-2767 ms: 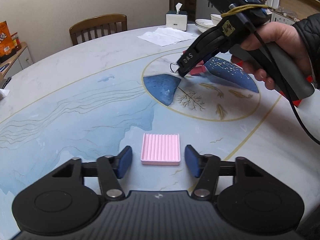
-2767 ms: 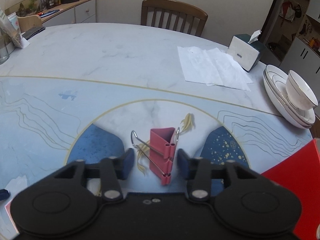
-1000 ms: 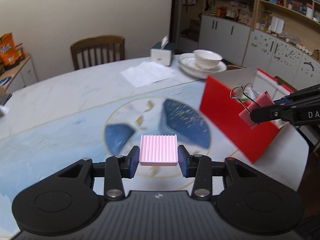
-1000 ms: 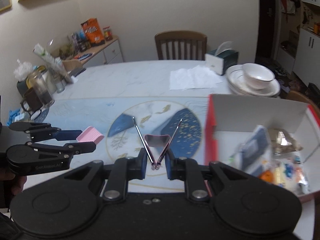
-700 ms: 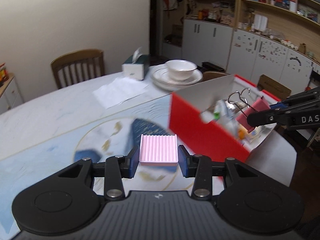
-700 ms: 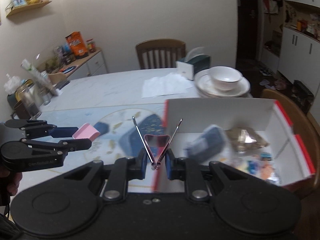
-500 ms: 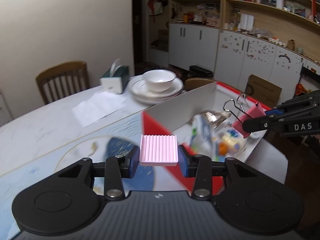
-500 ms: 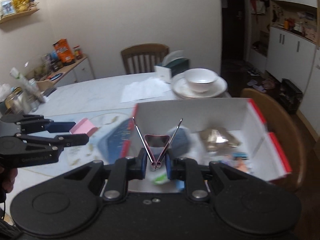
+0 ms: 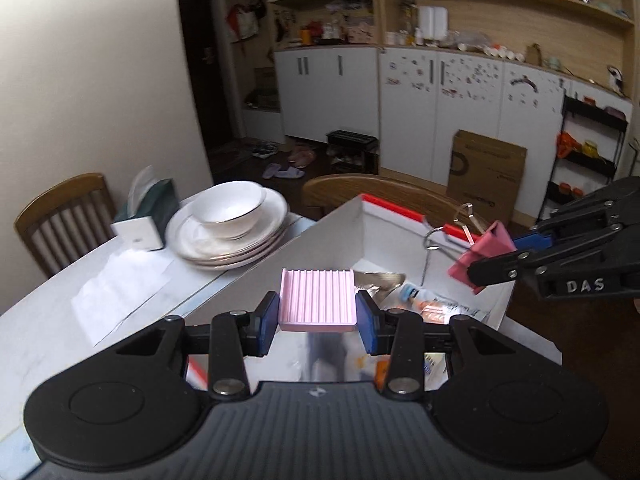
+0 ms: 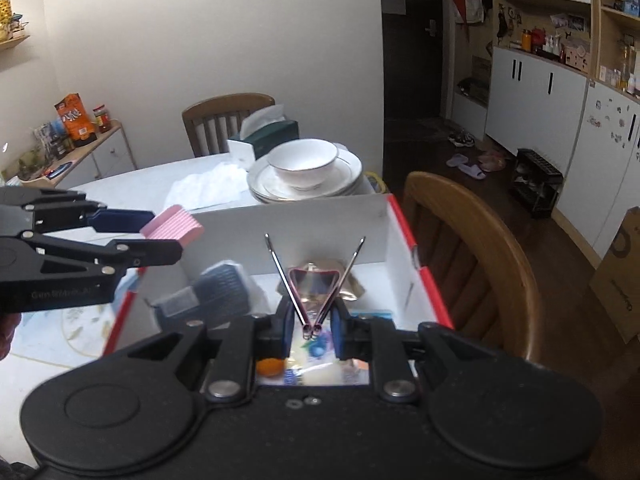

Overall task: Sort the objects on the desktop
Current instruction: 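Carry the pink sponge with the left tool and the binder clip with the right tool into the box, then open the left tool to drop the sponge while the right tool releases the binder clip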

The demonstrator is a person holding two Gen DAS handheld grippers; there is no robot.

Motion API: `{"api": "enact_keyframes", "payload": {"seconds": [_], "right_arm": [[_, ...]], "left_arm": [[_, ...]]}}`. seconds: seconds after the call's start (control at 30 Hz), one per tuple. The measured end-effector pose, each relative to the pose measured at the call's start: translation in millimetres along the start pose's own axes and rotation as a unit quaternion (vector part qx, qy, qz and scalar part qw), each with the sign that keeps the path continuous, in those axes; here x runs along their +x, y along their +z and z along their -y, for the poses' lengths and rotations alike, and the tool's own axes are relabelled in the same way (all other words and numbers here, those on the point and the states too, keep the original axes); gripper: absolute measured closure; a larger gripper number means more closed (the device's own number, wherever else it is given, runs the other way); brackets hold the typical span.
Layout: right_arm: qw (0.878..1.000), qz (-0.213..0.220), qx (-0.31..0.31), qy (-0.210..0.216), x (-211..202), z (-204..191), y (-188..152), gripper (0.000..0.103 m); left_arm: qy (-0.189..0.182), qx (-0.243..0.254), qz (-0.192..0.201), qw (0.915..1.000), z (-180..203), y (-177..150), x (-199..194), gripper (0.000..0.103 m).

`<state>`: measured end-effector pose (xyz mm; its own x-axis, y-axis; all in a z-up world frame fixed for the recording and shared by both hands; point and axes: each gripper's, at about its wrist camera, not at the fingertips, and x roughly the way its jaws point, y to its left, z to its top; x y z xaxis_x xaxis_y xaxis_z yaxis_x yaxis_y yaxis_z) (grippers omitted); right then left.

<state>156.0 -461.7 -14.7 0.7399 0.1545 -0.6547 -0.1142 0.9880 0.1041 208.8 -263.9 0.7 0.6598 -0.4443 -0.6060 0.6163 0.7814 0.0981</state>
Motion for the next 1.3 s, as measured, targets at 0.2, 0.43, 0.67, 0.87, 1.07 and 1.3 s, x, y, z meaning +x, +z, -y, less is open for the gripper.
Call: {"api": "enact_keyframes", "payload": {"seconds": [0.2,0.43,0.67,0.87,1.07,1.3], "right_arm": [[1.0,-0.019,0.0,0.0,23.7,17.3,4.6,0.085],[0.999,-0.05,-0.012,0.0,53.1,22.8,0.7,0.085],[0.995,-0.1,-0.03,0.005,71.3,23.4,-9.7,0.085],[0.992,-0.123,-0.027,-0.002,80.8,24.4,-10.6,0.085],[0.992,-0.124,-0.036,-0.004,80.5,24.8,-12.1,0.078],[0.993,-0.118,-0.025,0.008,73.9,30.2,-9.3,0.069]], "left_arm": [[-0.021,0.026,-0.035,0.9988,16.9,7.2,41.2,0.064],[-0.033,0.037,-0.082,0.9954,22.2,2.0,80.6,0.064],[-0.045,0.035,-0.131,0.9897,21.3,-10.7,101.7,0.064],[-0.048,0.022,-0.163,0.9852,16.9,-14.2,114.1,0.063],[-0.05,0.018,-0.176,0.983,15.6,-17.9,114.0,0.062],[-0.049,-0.012,-0.156,0.9864,10.0,-16.3,105.1,0.044]]}}
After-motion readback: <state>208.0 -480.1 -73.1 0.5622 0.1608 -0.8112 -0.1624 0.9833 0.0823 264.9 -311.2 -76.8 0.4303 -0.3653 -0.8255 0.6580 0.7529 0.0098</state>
